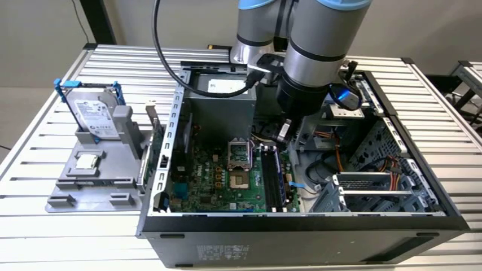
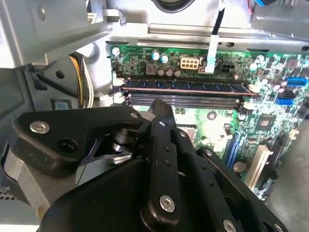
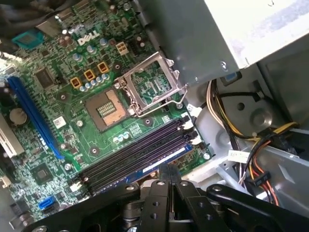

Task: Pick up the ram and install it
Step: 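Press down the ram until it locks into place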

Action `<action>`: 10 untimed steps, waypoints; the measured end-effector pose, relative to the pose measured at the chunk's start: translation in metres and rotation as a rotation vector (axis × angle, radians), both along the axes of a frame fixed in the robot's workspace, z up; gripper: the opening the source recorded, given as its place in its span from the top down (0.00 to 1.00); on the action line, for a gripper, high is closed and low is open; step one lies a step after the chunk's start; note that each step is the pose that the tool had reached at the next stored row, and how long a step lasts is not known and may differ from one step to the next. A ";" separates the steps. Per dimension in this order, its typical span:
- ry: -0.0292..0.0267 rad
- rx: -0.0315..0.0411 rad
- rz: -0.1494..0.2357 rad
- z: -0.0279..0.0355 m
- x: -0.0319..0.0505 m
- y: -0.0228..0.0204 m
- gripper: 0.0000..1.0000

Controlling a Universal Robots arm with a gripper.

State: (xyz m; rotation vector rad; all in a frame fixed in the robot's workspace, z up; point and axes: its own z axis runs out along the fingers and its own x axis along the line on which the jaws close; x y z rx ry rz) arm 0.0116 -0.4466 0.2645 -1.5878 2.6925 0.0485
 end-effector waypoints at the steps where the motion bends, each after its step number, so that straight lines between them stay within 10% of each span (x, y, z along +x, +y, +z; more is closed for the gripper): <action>1: 0.0000 0.0002 0.013 -0.0001 0.0000 0.0000 1.00; 10: 0.0000 0.0001 0.122 0.0000 0.0000 0.0000 1.00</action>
